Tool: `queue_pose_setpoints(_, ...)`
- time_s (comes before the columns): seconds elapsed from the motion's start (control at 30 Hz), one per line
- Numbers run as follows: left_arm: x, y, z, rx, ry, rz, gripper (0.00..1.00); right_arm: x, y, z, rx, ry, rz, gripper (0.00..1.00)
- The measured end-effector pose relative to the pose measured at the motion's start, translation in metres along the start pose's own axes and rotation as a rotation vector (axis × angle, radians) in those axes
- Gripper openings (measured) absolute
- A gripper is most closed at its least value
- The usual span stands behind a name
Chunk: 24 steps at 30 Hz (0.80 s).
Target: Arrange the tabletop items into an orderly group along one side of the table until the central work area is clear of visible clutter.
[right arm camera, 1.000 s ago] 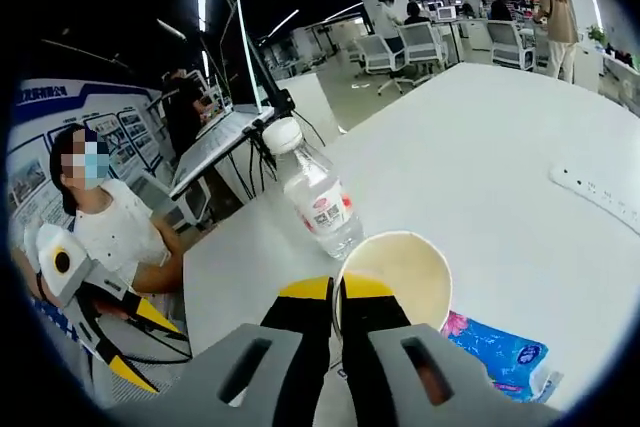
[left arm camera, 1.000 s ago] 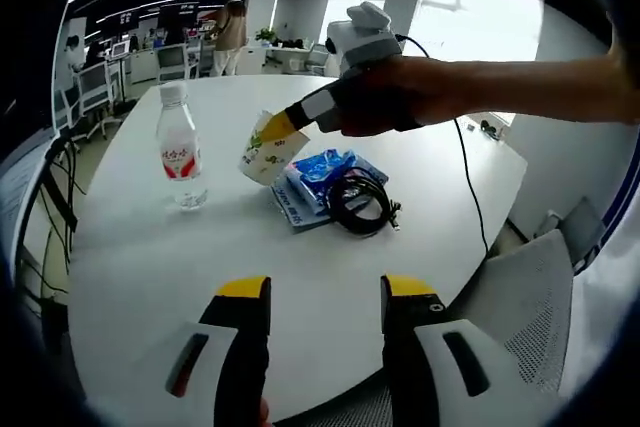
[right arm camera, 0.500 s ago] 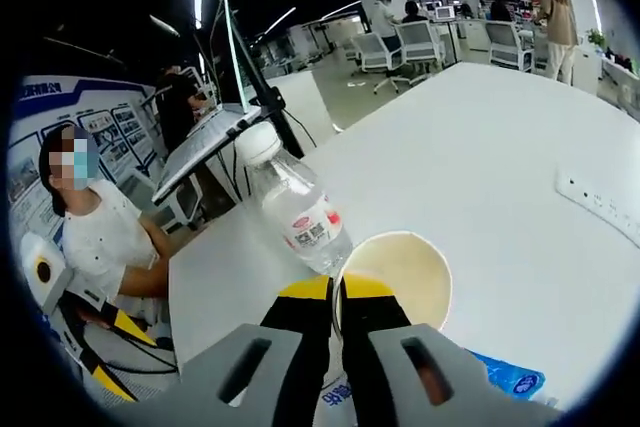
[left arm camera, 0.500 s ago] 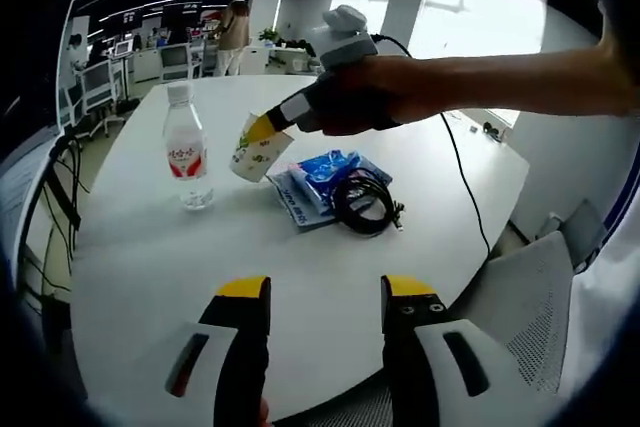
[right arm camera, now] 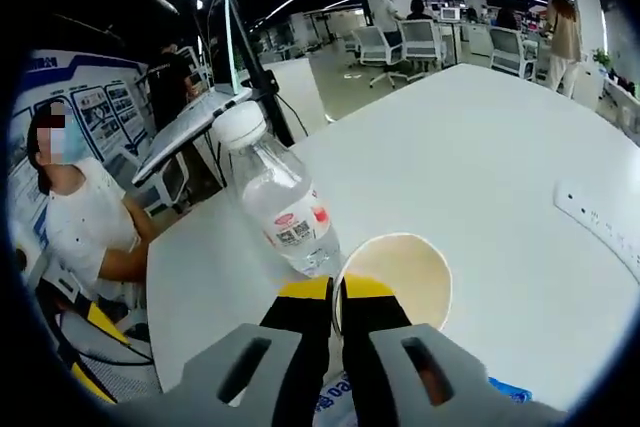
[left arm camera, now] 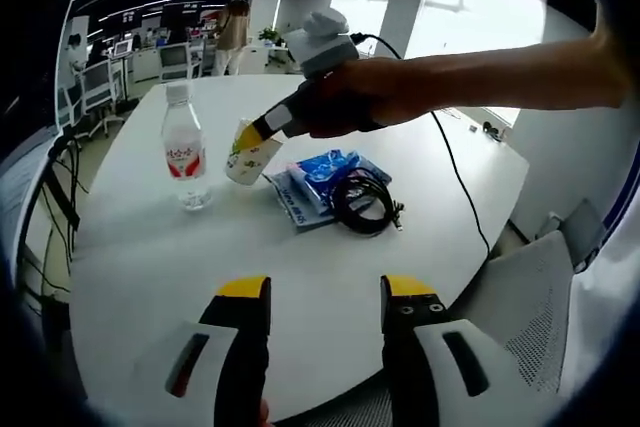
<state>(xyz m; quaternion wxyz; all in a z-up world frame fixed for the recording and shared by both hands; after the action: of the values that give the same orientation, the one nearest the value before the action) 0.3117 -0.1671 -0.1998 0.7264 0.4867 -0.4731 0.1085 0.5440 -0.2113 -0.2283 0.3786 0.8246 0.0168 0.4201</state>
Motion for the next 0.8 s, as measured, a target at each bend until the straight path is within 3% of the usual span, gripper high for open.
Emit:
queue_pose_setpoints(0.37, 0.003, -0.006, 0.004, -0.007, -0.010, 0.003, 0.43, -0.001, -0.024, -0.007, -0.031, 0.200, -0.081, 0.01)
queue_pose_setpoints(0.8, -0.002, -0.004, 0.000, 0.003, -0.002, -0.001, 0.43, -0.011, -0.033, -0.018, -0.038, 0.314, -0.137, 0.06)
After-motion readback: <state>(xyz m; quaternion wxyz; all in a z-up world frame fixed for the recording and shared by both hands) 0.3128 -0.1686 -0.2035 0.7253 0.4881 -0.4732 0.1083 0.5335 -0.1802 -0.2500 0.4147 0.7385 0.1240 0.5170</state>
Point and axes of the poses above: the point that each gripper's makers call its tool centre point, and the gripper's own axes: y roughly backward along the fingers, z roughly to its right, x roughly out of its top, the point moved 5 cm from there along y, roughly backward along the fingers, and after that the axes turned 10 degrees about -y, right-handed, at the moved point
